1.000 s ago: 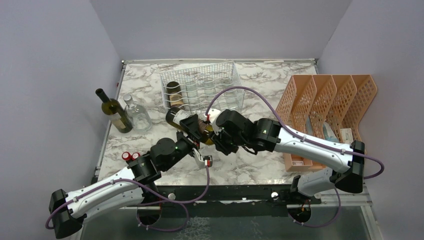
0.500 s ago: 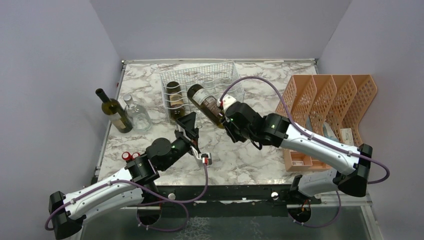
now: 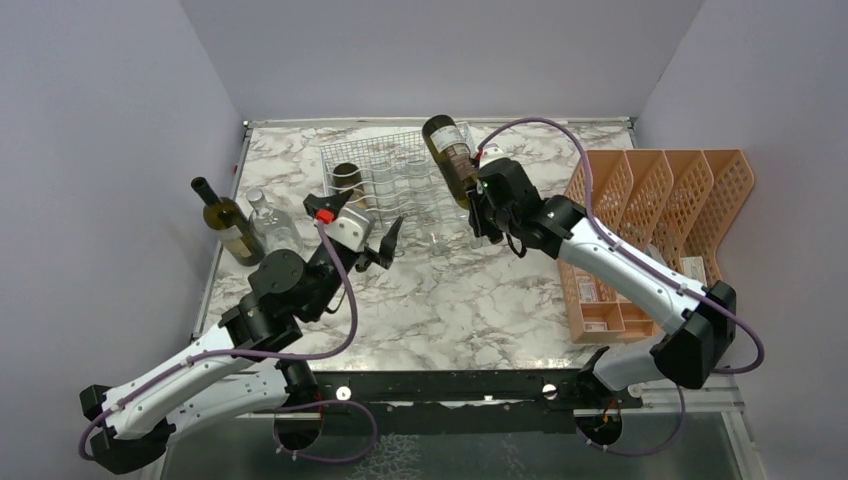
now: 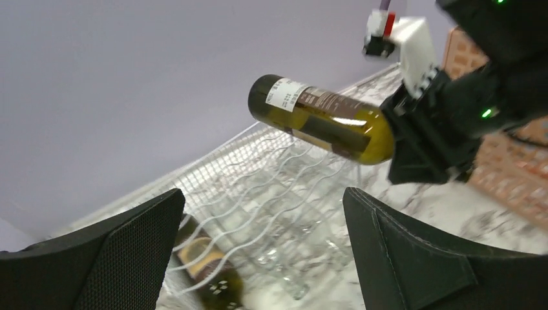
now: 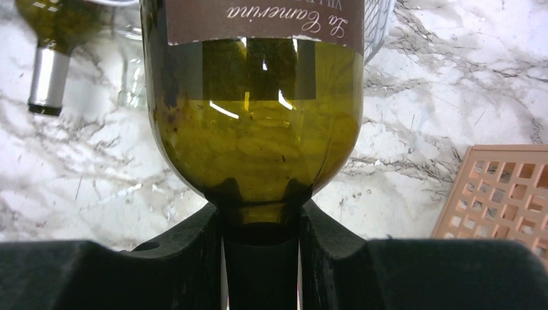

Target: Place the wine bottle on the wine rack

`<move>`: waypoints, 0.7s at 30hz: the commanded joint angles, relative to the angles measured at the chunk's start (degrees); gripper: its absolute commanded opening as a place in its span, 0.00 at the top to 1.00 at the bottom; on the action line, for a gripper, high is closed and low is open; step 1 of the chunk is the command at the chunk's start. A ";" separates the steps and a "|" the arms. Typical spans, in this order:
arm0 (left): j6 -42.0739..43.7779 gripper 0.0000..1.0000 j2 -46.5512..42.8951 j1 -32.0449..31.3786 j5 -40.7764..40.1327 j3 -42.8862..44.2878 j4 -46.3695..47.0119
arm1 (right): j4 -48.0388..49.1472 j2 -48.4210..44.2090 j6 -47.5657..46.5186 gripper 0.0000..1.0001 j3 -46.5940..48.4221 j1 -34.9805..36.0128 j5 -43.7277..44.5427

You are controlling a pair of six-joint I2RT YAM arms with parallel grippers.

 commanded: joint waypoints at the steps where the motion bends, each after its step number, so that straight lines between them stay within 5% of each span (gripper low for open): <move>1: -27.02 0.01 3.57 0.04 -8.02 4.71 -10.47 | 10.79 3.18 2.52 0.99 1.97 -3.58 -3.35; 21: -30.76 0.01 5.57 0.05 -11.05 4.67 -14.28 | 16.36 15.46 7.98 0.99 5.71 -9.93 -6.98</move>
